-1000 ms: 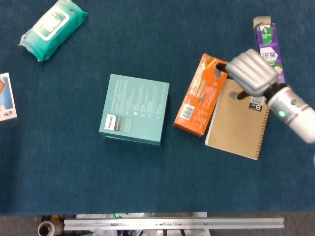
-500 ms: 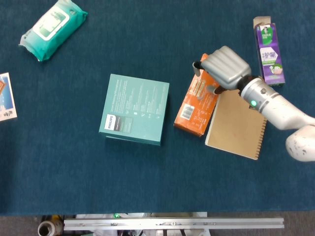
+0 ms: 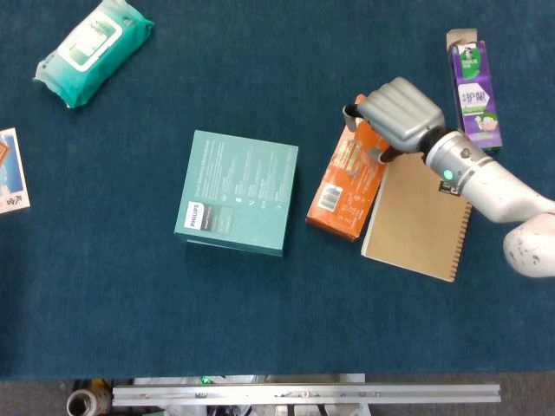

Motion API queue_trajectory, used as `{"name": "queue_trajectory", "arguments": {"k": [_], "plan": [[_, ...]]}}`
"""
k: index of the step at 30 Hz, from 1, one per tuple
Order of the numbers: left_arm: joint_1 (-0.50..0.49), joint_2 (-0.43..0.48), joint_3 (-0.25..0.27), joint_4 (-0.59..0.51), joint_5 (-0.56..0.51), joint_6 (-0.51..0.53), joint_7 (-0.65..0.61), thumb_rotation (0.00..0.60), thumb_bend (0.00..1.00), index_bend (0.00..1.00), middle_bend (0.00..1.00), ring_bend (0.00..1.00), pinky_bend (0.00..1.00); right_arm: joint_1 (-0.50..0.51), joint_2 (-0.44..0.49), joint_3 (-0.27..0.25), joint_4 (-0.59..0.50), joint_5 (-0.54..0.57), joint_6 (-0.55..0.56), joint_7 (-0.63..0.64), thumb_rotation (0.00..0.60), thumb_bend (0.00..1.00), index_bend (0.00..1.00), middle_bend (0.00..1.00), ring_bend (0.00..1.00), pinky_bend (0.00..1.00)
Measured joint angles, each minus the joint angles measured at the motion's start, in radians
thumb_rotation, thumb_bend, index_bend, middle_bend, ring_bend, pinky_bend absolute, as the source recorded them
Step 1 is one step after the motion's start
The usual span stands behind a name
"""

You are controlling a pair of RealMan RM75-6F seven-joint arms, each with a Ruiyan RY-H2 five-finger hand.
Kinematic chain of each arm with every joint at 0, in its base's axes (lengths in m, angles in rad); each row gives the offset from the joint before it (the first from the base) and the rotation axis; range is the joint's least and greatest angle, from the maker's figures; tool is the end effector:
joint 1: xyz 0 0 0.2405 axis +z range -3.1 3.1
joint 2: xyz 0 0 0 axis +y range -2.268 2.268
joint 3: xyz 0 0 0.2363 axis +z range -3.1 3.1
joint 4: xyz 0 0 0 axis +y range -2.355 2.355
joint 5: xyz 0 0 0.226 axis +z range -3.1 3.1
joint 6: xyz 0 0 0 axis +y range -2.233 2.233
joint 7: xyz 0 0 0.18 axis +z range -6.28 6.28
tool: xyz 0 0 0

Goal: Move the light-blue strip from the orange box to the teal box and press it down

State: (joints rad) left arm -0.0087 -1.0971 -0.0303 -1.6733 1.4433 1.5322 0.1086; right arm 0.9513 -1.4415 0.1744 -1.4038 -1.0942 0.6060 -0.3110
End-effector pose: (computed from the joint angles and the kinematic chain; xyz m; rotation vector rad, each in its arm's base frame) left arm -0.3119 0.1881 0.1444 -1.3059 -0.9010 -0.7800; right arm -0.0999 -0.4025 -0.0518 2.1767 -0.8296 0.7092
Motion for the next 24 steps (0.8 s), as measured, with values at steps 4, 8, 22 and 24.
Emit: {"name": "queue_trajectory", "arguments": {"k": [4,8,22,24], "plan": [[-0.003,0.003,0.003,-0.009,0.009,-0.004,0.004,0.600,0.36,0.07,0.24,0.24,0.19,0.011,0.004,-0.012,0.002,0.008,-0.007,-0.001,0.600,0.24,0.45,1.00,1.00,1.00],[-0.005,0.003,0.002,-0.011,0.009,-0.009,0.005,0.600,0.36,0.07,0.24,0.24,0.19,0.025,-0.005,-0.025,0.006,0.014,-0.014,-0.005,0.600,0.24,0.45,1.00,1.00,1.00],[0.004,0.002,0.007,-0.002,0.010,-0.007,-0.019,0.600,0.36,0.07,0.24,0.24,0.19,0.055,-0.012,-0.058,0.013,0.051,-0.024,-0.017,0.600,0.24,0.48,1.00,1.00,1.00],[0.005,0.001,0.007,0.001,0.012,-0.006,-0.024,0.600,0.36,0.07,0.24,0.24,0.19,0.060,-0.016,-0.062,0.014,0.059,-0.023,-0.022,0.600,0.24,0.49,1.00,1.00,1.00]]}}
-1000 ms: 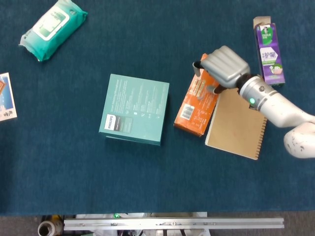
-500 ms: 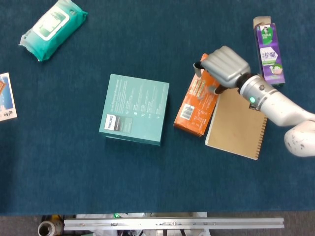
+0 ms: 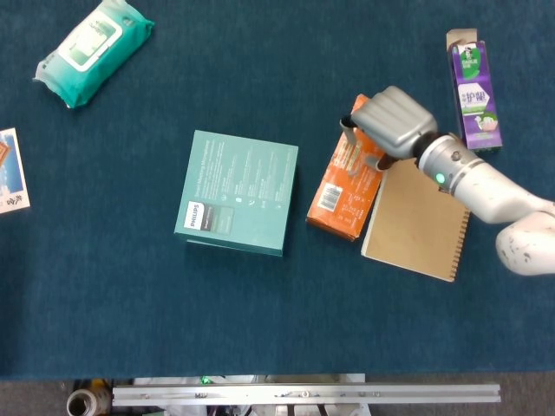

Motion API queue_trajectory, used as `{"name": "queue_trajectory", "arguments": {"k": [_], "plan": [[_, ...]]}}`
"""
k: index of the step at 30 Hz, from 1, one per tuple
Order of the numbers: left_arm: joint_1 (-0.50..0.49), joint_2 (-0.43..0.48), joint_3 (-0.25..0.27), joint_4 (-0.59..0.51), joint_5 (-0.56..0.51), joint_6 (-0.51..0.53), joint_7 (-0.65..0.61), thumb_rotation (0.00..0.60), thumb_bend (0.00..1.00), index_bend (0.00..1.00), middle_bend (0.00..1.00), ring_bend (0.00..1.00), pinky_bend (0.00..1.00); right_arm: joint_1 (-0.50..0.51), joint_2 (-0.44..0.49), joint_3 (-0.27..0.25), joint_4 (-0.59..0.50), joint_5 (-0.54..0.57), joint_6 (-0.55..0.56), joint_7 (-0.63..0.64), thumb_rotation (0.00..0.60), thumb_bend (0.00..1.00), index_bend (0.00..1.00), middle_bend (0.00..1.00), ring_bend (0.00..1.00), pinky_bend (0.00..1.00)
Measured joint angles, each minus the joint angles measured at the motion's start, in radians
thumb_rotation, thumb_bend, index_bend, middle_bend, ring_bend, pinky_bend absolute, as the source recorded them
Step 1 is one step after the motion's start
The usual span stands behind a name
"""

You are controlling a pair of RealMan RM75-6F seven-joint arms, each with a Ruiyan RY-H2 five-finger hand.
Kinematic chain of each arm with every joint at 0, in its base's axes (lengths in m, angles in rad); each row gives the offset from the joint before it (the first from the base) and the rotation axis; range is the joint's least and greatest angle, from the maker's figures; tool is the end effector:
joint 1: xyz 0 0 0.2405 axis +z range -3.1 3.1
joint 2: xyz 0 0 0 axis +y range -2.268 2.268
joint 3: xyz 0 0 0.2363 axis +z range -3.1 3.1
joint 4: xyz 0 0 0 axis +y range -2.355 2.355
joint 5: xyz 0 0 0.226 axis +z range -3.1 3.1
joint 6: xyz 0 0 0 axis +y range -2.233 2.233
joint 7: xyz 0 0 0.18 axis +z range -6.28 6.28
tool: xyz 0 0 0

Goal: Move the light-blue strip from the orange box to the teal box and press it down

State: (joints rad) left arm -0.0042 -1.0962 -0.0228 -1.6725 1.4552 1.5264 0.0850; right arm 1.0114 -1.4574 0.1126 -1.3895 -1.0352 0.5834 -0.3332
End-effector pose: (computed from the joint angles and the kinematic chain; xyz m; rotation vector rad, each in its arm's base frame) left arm -0.3121 0.1852 0.1418 -1.3126 -0.9243 -0.7921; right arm -0.1014 -0.3980 -0.0663 2.2316 -0.8201 0.6326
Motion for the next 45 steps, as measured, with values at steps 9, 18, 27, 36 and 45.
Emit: {"name": "queue_trajectory", "arguments": {"k": [9,18,27,36,45], "plan": [[0.006,-0.001,0.001,0.016,-0.002,0.002,-0.022,0.600,0.36,0.07,0.24,0.24,0.19,0.017,0.001,-0.016,-0.011,0.030,0.014,-0.025,0.600,0.24,0.53,1.00,1.00,1.00],[0.004,-0.002,0.000,0.025,0.004,0.000,-0.035,0.600,0.36,0.07,0.24,0.24,0.19,0.030,0.004,-0.037,-0.017,0.069,0.028,-0.062,0.600,0.24,0.54,1.00,1.00,1.00],[0.005,-0.004,0.001,0.035,0.004,-0.004,-0.046,0.600,0.36,0.06,0.24,0.24,0.19,0.037,0.015,-0.056,-0.043,0.099,0.047,-0.092,0.600,0.24,0.55,1.00,1.00,1.00],[0.012,-0.005,0.003,0.045,0.004,0.001,-0.062,0.600,0.36,0.06,0.24,0.24,0.19,0.050,0.003,-0.066,-0.041,0.128,0.061,-0.117,0.600,0.26,0.55,1.00,1.00,1.00],[0.012,-0.007,0.003,0.053,0.008,0.001,-0.069,0.600,0.36,0.06,0.24,0.24,0.19,0.056,0.002,-0.075,-0.045,0.142,0.071,-0.129,0.600,0.31,0.56,1.00,1.00,1.00]]}}
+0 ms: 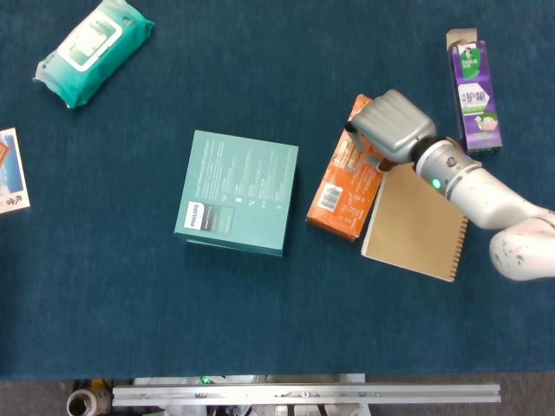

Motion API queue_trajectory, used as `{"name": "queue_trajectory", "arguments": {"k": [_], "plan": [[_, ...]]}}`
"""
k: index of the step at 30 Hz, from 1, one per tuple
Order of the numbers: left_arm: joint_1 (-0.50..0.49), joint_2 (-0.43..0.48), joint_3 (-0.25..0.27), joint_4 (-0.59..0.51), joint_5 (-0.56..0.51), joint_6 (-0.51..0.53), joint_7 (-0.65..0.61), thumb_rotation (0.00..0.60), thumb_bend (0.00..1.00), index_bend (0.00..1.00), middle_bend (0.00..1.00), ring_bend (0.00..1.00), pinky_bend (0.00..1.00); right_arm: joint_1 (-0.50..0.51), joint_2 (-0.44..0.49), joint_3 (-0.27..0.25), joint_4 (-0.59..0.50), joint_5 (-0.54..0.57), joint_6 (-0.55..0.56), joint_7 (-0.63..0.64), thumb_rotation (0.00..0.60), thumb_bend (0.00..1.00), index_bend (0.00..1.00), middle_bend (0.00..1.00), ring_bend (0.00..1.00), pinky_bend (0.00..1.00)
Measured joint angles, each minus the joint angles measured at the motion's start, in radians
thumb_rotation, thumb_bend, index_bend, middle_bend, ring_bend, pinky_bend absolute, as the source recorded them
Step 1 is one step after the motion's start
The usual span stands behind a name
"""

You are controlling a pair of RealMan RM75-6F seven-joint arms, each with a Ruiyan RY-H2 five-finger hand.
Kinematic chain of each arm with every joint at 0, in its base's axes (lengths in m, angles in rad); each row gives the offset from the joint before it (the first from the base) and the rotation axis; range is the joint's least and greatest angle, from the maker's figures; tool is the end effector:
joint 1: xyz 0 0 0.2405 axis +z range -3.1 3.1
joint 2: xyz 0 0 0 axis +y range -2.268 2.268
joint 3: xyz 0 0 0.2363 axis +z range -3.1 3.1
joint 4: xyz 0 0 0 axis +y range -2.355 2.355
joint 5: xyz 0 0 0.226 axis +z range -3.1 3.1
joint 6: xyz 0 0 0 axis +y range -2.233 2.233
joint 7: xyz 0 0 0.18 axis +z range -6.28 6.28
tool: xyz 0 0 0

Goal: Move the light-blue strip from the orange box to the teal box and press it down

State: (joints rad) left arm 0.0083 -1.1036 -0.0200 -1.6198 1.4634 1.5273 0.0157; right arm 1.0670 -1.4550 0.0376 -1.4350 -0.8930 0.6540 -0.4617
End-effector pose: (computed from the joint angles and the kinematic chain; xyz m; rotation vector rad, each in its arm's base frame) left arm -0.3234 0.1808 0.1443 -1.2998 -0.9443 -0.8059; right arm -0.1032 -0.3915 -0.0689 2.2259 -0.7619 0.5625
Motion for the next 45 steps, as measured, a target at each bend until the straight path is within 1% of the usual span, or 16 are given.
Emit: {"name": "queue_trajectory", "arguments": {"k": [18,22,28,33,38,45], "plan": [[0.002,-0.002,-0.002,0.005,0.000,0.002,-0.009,0.600,0.36,0.06,0.24,0.24,0.19,0.009,-0.015,-0.016,0.007,0.017,0.010,-0.021,0.600,0.33,0.59,1.00,1.00,1.00],[0.004,-0.002,-0.002,0.009,0.000,0.004,-0.012,0.600,0.36,0.06,0.24,0.24,0.19,0.009,-0.016,-0.013,0.006,0.018,0.016,-0.018,0.600,0.35,0.61,1.00,1.00,1.00],[0.002,-0.002,-0.002,0.010,0.001,-0.001,-0.012,0.600,0.36,0.06,0.24,0.24,0.19,0.005,-0.012,-0.009,-0.001,0.010,0.026,-0.011,0.600,0.35,0.62,1.00,1.00,1.00],[0.001,0.003,-0.003,0.007,0.002,-0.001,-0.011,0.600,0.36,0.06,0.24,0.24,0.19,-0.002,0.003,0.019,-0.038,-0.035,0.062,0.015,0.600,0.36,0.62,1.00,1.00,1.00],[0.000,0.007,-0.001,-0.001,0.014,0.003,-0.006,0.600,0.36,0.06,0.24,0.24,0.19,0.000,0.028,0.059,-0.104,-0.075,0.098,0.028,0.600,0.36,0.62,1.00,1.00,1.00],[0.003,0.020,0.009,-0.023,0.045,0.018,0.003,0.600,0.36,0.06,0.24,0.24,0.19,0.032,0.034,0.105,-0.189,-0.058,0.112,0.010,0.600,0.36,0.62,1.00,1.00,1.00]]}}
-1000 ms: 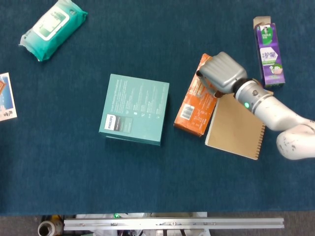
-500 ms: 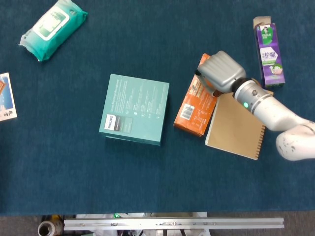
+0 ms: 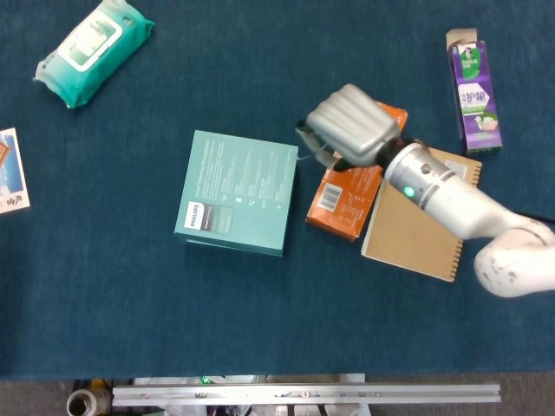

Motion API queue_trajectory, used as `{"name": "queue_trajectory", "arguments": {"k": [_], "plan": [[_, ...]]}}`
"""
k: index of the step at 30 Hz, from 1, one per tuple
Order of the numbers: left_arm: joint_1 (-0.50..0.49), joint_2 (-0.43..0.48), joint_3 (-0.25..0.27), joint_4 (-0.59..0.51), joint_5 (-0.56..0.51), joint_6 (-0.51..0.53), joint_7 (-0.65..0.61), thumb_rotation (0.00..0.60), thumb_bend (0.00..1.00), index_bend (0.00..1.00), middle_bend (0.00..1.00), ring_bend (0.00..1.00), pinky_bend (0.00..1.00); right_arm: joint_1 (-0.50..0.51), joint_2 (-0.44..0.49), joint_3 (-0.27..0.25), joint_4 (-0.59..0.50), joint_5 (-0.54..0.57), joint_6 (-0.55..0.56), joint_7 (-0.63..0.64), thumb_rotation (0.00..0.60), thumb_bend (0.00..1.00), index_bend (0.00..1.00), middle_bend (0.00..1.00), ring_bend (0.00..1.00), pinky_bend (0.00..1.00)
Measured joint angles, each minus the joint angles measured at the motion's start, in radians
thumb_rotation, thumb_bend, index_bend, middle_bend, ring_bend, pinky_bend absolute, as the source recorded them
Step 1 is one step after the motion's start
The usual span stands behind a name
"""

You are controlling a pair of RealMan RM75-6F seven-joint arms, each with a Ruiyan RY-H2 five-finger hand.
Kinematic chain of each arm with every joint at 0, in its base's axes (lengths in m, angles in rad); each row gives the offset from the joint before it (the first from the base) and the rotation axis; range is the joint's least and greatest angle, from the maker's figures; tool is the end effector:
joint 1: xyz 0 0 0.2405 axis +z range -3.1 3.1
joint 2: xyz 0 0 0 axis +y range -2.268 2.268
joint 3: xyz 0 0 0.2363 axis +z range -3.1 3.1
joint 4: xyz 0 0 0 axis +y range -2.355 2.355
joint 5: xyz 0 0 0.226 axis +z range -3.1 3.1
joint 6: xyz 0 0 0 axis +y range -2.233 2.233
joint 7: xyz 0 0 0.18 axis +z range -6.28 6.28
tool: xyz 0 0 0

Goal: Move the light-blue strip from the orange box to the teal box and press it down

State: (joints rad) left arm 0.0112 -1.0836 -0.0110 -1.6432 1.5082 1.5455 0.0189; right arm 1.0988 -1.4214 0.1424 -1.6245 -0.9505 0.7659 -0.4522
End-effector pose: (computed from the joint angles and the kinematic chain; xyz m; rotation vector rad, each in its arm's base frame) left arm -0.3131 0.1786 0.1464 -1.3324 -0.9234 -0.8328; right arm -0.0184 -0.3692 -0.0537 2.2403 -0.7263 0.8624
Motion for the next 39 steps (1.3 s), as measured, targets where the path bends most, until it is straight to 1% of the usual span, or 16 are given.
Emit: {"name": "queue_trajectory", "arguments": {"k": [7,14,17,23,32,39], "plan": [[0.016,0.011,0.014,-0.017,0.025,0.027,0.003,0.600,0.36,0.06,0.24,0.24,0.19,0.052,-0.028,0.024,-0.025,0.072,0.006,-0.059,0.600,0.36,0.62,1.00,1.00,1.00],[0.022,0.010,0.022,-0.019,0.035,0.033,0.000,0.600,0.36,0.06,0.24,0.24,0.19,0.122,-0.081,0.020,-0.011,0.174,0.010,-0.153,0.600,0.36,0.62,1.00,1.00,1.00],[0.022,0.006,0.023,-0.012,0.038,0.032,-0.004,0.600,0.36,0.06,0.24,0.24,0.19,0.146,-0.101,0.021,0.001,0.221,0.009,-0.170,0.600,0.36,0.62,1.00,1.00,1.00],[0.018,0.002,0.027,-0.005,0.039,0.017,-0.010,0.600,0.36,0.06,0.24,0.24,0.19,0.194,-0.136,0.018,0.038,0.315,-0.006,-0.191,0.600,0.36,0.62,1.00,1.00,1.00],[0.017,-0.002,0.029,0.006,0.037,0.010,-0.021,0.600,0.36,0.06,0.24,0.24,0.19,0.247,-0.164,0.013,0.078,0.408,-0.033,-0.190,0.600,0.36,0.62,1.00,1.00,1.00],[0.014,0.001,0.022,0.005,0.035,0.013,-0.020,0.600,0.36,0.06,0.24,0.24,0.19,0.268,-0.169,0.000,0.083,0.427,-0.033,-0.181,0.600,0.36,0.59,1.00,1.00,1.00]]}}
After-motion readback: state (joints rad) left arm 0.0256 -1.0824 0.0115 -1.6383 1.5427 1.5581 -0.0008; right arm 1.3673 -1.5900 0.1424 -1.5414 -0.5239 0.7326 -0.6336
